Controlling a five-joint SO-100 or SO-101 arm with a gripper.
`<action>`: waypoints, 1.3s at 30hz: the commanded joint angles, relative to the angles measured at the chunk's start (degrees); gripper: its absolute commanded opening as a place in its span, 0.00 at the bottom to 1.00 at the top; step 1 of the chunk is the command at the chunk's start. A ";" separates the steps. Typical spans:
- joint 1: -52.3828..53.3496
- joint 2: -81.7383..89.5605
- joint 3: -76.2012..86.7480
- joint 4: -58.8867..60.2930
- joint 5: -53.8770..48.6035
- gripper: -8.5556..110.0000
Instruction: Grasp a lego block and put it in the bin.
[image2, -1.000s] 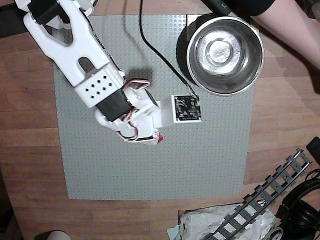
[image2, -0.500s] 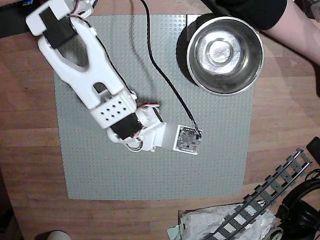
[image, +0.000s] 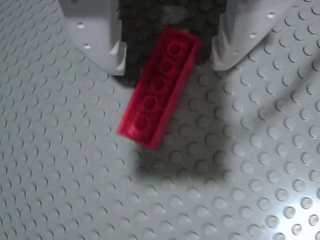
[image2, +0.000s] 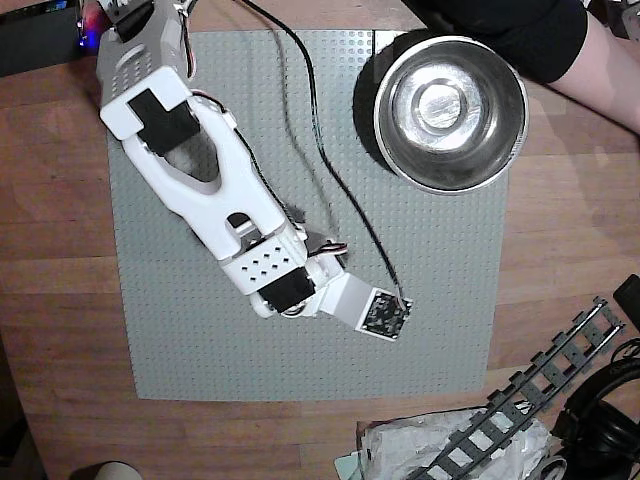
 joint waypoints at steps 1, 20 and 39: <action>0.79 0.00 -4.13 0.35 1.49 0.21; -1.49 -10.99 -13.54 2.90 7.73 0.28; -0.70 -24.61 -33.31 14.59 7.73 0.11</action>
